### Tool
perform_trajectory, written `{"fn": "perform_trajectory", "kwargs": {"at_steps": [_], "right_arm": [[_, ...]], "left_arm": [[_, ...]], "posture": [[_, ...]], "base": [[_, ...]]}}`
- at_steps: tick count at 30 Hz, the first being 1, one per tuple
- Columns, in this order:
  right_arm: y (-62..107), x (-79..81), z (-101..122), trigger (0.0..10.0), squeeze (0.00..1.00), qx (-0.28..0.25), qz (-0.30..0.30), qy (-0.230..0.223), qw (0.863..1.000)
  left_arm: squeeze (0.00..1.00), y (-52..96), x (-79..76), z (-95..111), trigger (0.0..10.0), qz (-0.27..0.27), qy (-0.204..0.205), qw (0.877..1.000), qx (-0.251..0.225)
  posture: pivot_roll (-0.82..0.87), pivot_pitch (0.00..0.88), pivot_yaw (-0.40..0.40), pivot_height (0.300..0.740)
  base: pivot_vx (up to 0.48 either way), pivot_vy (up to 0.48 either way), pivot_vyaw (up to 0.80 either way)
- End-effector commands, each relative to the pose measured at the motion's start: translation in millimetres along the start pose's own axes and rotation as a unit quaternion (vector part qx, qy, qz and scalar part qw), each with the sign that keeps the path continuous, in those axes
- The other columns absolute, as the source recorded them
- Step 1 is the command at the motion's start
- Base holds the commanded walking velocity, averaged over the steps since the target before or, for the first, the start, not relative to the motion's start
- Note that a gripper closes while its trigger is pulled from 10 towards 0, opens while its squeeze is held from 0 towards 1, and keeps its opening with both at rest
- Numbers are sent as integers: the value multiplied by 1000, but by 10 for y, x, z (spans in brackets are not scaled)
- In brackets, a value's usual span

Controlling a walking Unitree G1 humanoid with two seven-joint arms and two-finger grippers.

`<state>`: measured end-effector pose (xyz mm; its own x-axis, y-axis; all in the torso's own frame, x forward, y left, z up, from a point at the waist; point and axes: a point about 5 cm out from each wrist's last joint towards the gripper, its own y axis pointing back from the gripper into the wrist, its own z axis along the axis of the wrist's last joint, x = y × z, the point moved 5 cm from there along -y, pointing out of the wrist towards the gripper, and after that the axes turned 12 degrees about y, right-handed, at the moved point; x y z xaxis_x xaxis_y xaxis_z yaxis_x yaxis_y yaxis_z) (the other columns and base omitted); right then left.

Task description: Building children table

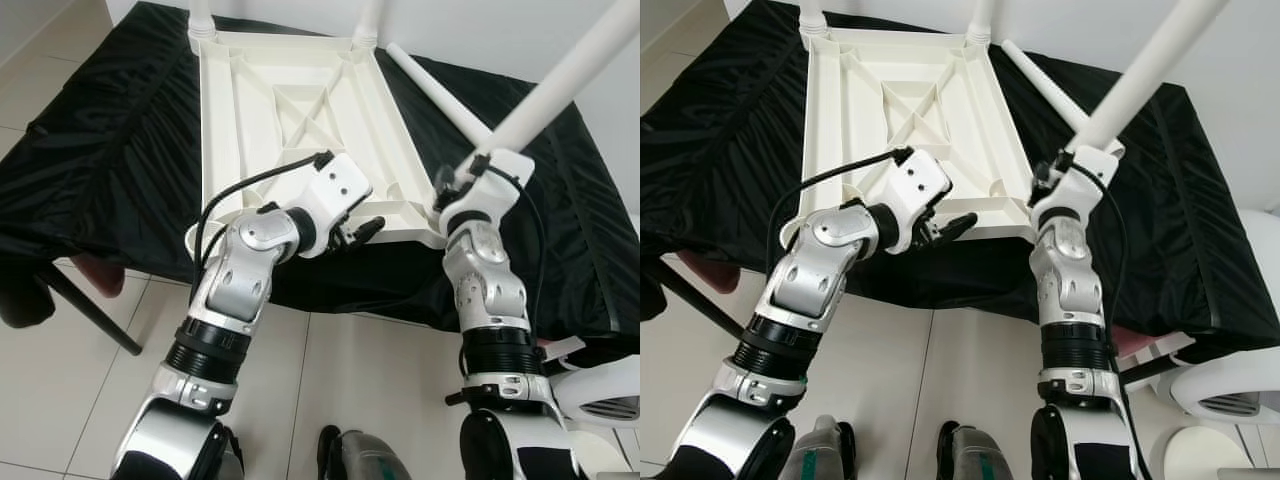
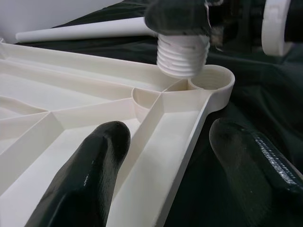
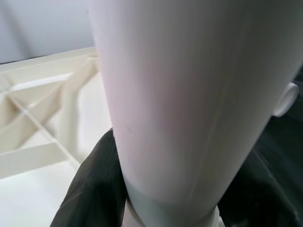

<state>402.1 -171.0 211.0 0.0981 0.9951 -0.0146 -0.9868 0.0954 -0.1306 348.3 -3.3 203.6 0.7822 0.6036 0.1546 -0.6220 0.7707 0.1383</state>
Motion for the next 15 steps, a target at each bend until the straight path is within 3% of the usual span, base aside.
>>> {"fn": "perform_trajectory", "kwargs": {"at_steps": [1, 5, 8, 10, 13, 15], "right_arm": [[-28, -31, 125, 10000, 0, -14, 16, 6, 1000], [-78, -63, 233, 10000, 0, -20, 57, 16, 998], [-110, -124, 248, 10000, 0, -18, 80, 54, 995], [-117, -131, 226, 10000, 0, -11, 89, 65, 994], [-135, -181, 52, 10000, 0, 31, 125, 130, 983], [-135, -194, 8, 10000, 0, 42, 134, 143, 980]], "left_arm": [[0, -11, 132, 48, 10000, 64, -4, 998, -15], [0, -15, 154, 67, 10000, 65, -6, 998, -17], [0, -11, 180, 98, 10000, 67, -7, 998, -21], [0, -9, 192, 109, 10000, 68, -7, 997, -22], [0, 4, 265, 193, 10000, 73, -14, 997, -31], [0, 7, 286, 220, 10000, 75, -16, 996, -34]], "posture": [[45, 96, -97, 740], [45, 90, -97, 740], [46, 88, -98, 740], [49, 85, -98, 740], [57, 78, -101, 740], [57, 78, -102, 740]], "base": [[0, 0, 0], [0, 0, 0], [0, 0, 0], [0, 0, 0], [0, 0, 0], [0, 0, 0]]}}
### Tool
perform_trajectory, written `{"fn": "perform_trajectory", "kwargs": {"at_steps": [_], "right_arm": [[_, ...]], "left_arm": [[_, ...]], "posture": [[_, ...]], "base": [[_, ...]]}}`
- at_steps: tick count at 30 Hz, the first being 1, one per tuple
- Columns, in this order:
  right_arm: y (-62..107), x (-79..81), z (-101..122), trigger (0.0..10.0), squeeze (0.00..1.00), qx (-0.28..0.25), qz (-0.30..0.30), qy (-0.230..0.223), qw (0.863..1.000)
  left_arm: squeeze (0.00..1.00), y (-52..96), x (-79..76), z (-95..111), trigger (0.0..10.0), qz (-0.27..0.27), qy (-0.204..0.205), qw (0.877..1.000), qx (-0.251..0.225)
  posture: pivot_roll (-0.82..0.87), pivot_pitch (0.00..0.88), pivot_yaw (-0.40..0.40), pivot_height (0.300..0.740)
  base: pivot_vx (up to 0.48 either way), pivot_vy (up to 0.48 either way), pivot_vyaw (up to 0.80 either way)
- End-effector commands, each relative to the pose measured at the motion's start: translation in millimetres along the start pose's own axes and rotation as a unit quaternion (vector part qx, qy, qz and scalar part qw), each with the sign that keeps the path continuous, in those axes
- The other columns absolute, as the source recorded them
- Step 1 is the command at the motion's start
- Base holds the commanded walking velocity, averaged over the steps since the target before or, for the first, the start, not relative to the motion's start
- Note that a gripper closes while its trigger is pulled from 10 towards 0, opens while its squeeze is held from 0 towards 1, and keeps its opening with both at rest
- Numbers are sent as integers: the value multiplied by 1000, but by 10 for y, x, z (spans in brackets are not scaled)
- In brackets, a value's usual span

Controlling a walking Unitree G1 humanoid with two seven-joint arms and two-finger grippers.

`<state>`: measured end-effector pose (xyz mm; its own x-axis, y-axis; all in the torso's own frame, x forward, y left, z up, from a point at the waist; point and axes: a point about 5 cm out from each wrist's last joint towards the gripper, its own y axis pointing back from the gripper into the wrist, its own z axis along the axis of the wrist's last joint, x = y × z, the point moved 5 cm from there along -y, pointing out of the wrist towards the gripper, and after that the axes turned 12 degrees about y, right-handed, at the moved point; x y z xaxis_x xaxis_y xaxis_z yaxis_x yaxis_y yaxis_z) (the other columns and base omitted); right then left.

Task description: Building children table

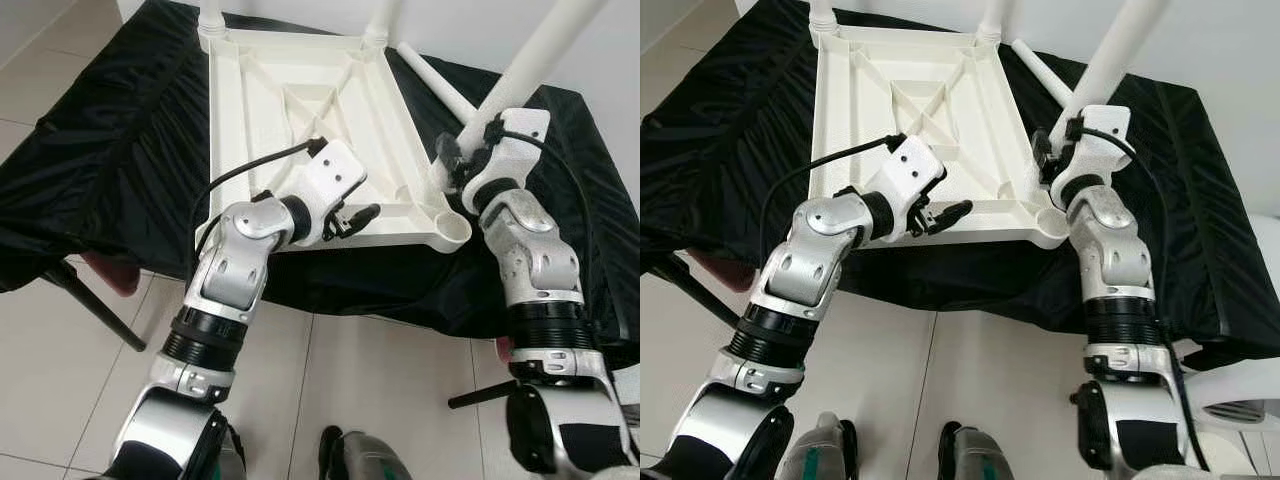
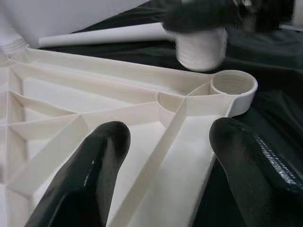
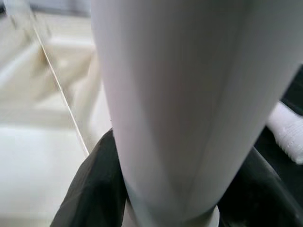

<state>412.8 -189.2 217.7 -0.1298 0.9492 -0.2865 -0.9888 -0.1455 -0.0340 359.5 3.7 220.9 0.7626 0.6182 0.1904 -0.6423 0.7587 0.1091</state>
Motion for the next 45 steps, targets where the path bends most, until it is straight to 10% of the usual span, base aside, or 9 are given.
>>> {"fn": "perform_trajectory", "kwargs": {"at_steps": [1, 9, 20, 34, 45], "right_arm": [[-1, -26, -66, 10000, 0, 16, 15, 22, 1000], [29, 24, -109, 10000, 0, 11, 67, 36, 997], [198, 318, -81, 10000, 0, -38, 212, 54, 975], [276, 411, -48, 10000, 0, -61, 257, 63, 963], [184, 269, -67, 10000, 0, -57, 201, 44, 977]], "left_arm": [[0, -5, 158, 113, 10000, 63, -1, 998, -26], [0, -25, 133, 437, 10000, 34, 19, 996, -75], [0, -103, -453, 1155, 10000, -141, 53, 972, -179], [0, -204, -740, 1250, 10000, -199, 49, 962, -180], [0, -278, -616, 1167, 10000, -161, 54, 973, -157]], "posture": [[61, 75, -105, 740], [79, 62, -123, 740], [76, 33, -126, 740], [71, 21, -117, 740], [69, 32, -106, 740]], "base": [[0, 0, 0], [0, 0, 0], [0, 0, 0], [0, 0, 0], [0, 0, 0]]}}
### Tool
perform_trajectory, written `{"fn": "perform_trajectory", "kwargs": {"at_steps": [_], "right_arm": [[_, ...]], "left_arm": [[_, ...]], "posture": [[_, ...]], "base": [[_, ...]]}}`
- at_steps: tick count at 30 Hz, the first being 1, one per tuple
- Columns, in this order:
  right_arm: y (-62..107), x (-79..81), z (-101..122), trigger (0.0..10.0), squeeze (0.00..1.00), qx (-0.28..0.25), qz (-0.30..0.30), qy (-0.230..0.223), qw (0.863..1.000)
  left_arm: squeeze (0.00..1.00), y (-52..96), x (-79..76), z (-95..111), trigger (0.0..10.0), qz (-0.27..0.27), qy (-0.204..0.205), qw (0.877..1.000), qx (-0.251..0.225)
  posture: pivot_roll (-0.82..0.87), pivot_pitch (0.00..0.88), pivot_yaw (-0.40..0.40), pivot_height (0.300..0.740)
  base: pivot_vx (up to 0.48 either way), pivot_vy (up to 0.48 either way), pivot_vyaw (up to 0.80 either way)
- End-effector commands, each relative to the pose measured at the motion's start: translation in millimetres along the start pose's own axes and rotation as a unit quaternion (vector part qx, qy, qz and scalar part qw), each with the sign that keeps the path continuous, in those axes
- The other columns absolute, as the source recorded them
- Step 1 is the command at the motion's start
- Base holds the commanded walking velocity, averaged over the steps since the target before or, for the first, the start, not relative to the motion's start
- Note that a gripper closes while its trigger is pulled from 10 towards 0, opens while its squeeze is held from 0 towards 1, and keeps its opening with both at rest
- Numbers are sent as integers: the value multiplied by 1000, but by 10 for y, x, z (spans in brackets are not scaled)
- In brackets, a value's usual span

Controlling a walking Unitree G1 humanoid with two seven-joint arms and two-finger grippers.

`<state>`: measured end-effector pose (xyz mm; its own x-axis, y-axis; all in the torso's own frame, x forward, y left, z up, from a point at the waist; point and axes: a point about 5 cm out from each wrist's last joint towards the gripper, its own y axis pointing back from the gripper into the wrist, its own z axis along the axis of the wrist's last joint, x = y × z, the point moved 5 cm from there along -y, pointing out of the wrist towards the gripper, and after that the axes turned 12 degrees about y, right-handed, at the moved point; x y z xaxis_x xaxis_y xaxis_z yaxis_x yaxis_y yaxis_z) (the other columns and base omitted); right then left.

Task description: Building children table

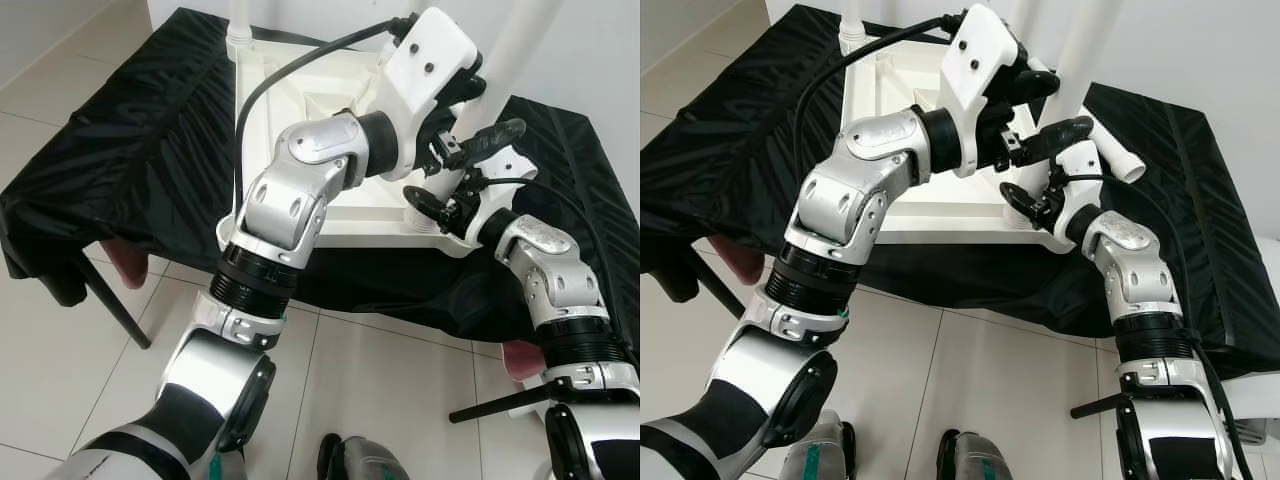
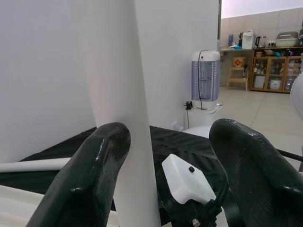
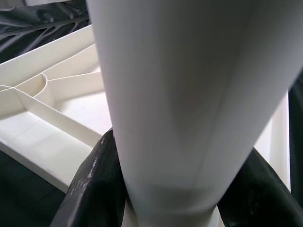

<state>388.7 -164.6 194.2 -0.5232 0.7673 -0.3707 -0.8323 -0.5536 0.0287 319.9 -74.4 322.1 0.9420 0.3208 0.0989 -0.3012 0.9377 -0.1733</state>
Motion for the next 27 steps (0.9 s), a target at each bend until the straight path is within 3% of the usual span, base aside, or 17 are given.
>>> {"fn": "perform_trajectory", "kwargs": {"at_steps": [1, 3, 4, 9, 10, 18, 19, 20, 22, 23, 24, 27], "right_arm": [[0, -91, 62, 10000, 0, -14, -24, 0, 1000], [1, -104, 59, 10000, 0, -14, -30, -2, 999], [0, -103, 52, 10000, 0, -15, -31, -3, 999], [-1, -85, 47, 10000, 0, -16, -28, -3, 999], [-4, -73, 45, 10000, 0, -17, -24, -1, 1000], [-8, -92, 59, 10000, 0, -21, -31, 2, 999], [-6, -95, 59, 10000, 0, -22, -32, 2, 999], [-2, -100, 56, 10000, 0, -22, -34, 1, 999], [6, -101, 50, 10000, 0, -22, -36, 1, 999], [9, -99, 51, 10000, 0, -23, -36, 1, 999], [9, -98, 52, 10000, 0, -23, -36, 0, 999], [7, -80, 48, 10000, 0, -24, -32, 0, 999]], "left_arm": [[0, -44, 7, -46, 10000, 17, 7, 1000, 9], [0, -39, 9, -71, 10000, 19, 15, 1000, 11], [1000, -40, 14, -91, 10000, 22, 22, 999, 13], [1000, -48, 29, -118, 10000, 30, 24, 999, 16], [0, -68, 38, -118, 10000, 32, 21, 999, 17], [0, -90, 149, -98, 10000, 54, 31, 998, 21], [808, -89, 170, -98, 10000, 59, 34, 997, 21], [1000, -85, 187, -94, 10000, 64, 34, 997, 20], [1000, -79, 221, -96, 10000, 75, 34, 996, 21], [918, -77, 239, -102, 10000, 80, 33, 996, 22], [0, -75, 253, -109, 10000, 83, 33, 996, 23], [0, -67, 305, -152, 10000, 95, 33, 994, 33]], "posture": [[69, 33, -106, 740], [70, 35, -104, 740], [70, 38, -104, 740], [71, 40, -105, 740], [69, 40, -104, 740], [63, 39, -99, 740], [61, 38, -97, 740], [59, 38, -95, 740], [59, 38, -94, 740], [59, 38, -94, 740], [58, 37, -93, 740], [59, 38, -94, 740]], "base": [[0, 0, 0], [0, 0, 0], [0, 0, 0], [0, 0, 0], [0, 0, 0], [0, 0, 0], [0, 0, 0], [0, 0, 0], [0, 0, 0], [0, 0, 0], [0, 0, 0], [0, 0, 0]]}}
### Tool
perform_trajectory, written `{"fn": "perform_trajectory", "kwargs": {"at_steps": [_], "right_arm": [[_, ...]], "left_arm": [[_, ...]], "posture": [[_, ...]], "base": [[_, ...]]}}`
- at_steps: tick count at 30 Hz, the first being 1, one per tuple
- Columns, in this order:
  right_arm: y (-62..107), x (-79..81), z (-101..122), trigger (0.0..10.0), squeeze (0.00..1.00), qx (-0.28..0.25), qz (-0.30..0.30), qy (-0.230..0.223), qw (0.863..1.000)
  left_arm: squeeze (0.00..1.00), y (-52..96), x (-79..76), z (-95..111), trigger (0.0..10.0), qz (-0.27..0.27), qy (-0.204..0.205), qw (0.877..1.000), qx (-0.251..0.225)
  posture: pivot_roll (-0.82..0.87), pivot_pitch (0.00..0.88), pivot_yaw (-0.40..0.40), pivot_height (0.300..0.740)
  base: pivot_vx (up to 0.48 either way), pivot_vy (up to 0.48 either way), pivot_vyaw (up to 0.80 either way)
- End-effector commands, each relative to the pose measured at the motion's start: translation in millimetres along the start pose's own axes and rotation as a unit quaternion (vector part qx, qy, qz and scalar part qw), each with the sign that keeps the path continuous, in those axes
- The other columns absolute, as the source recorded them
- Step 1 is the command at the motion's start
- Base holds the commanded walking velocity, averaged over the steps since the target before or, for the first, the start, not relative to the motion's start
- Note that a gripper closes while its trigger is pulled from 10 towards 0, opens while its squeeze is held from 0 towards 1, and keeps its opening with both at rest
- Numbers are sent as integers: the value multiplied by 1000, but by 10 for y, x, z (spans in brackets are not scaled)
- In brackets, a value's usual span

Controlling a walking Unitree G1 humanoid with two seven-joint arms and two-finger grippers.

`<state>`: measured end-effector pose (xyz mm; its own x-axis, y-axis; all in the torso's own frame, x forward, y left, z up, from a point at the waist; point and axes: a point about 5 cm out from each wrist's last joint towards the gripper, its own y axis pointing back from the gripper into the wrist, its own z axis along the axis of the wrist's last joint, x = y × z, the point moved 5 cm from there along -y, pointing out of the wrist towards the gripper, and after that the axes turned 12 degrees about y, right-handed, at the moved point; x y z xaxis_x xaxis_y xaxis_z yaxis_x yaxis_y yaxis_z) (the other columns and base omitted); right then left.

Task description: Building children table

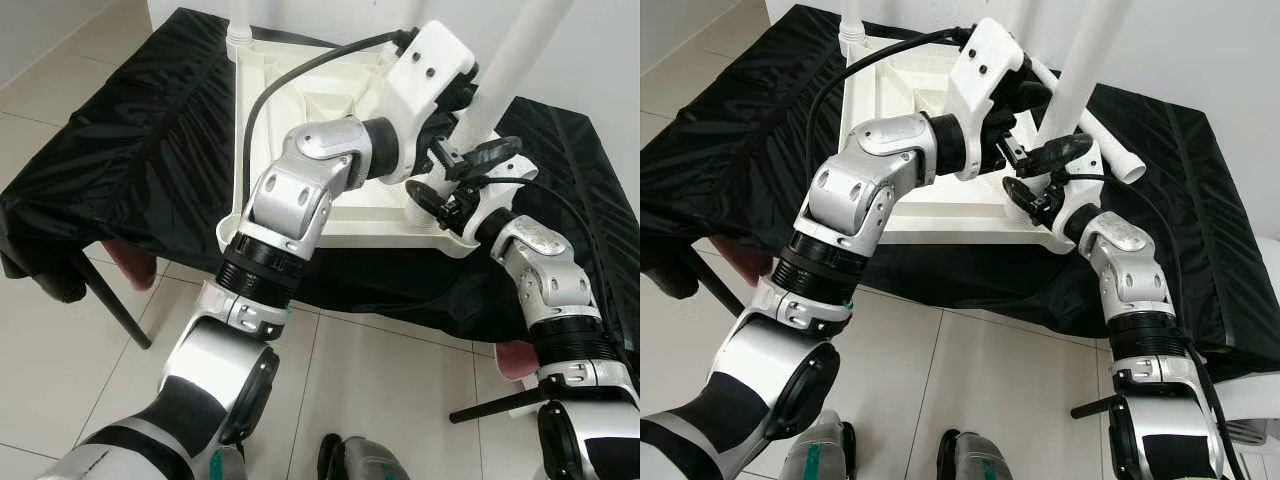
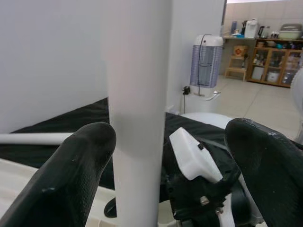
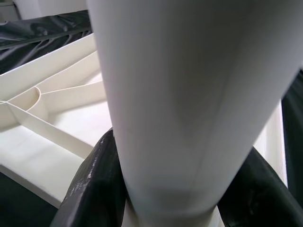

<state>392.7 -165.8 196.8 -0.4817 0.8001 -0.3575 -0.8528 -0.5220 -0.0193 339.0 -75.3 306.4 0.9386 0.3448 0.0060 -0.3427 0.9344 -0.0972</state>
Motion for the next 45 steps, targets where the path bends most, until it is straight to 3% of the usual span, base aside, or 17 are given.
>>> {"fn": "perform_trajectory", "kwargs": {"at_steps": [1, 5, 12, 23, 24, 44, 45], "right_arm": [[29, -34, 34, 10000, 0, -9, -4, 7, 1000], [27, -10, 34, 10000, 0, -10, 3, 6, 1000], [50, 232, 7, 10000, 0, -9, 76, 16, 997], [50, 331, 0, 10000, 0, -12, 98, 17, 995], [53, 336, -3, 10000, 0, -12, 98, 17, 995], [75, 346, 15, 10000, 0, -12, 103, 16, 994], [67, 319, 23, 10000, 1000, -13, 95, 1, 995]], "left_arm": [[0, -30, 164, 32, 10000, 83, -6, 997, -6], [0, -31, 191, 22, 10000, 88, -4, 996, -4], [0, -63, 202, 125, 10000, 87, 6, 996, -18], [0, -89, 185, 279, 10000, 77, 26, 996, -44], [0, -84, 166, 336, 0, 66, 48, 995, -58], [0, -103, 6, 318, 0, 24, 70, 996, -50], [0, -102, 12, 310, 10000, 30, 64, 996, -48]], "posture": [[58, 38, -93, 740], [57, 37, -94, 740], [59, 37, -96, 740], [64, 35, -97, 740], [63, 35, -96, 740], [62, 26, -97, 740], [64, 29, -98, 740]], "base": [[0, 0, 0], [0, 0, 0], [0, 0, 0], [0, 0, 0], [0, 0, 0], [0, 0, 0], [0, 0, 0]]}}
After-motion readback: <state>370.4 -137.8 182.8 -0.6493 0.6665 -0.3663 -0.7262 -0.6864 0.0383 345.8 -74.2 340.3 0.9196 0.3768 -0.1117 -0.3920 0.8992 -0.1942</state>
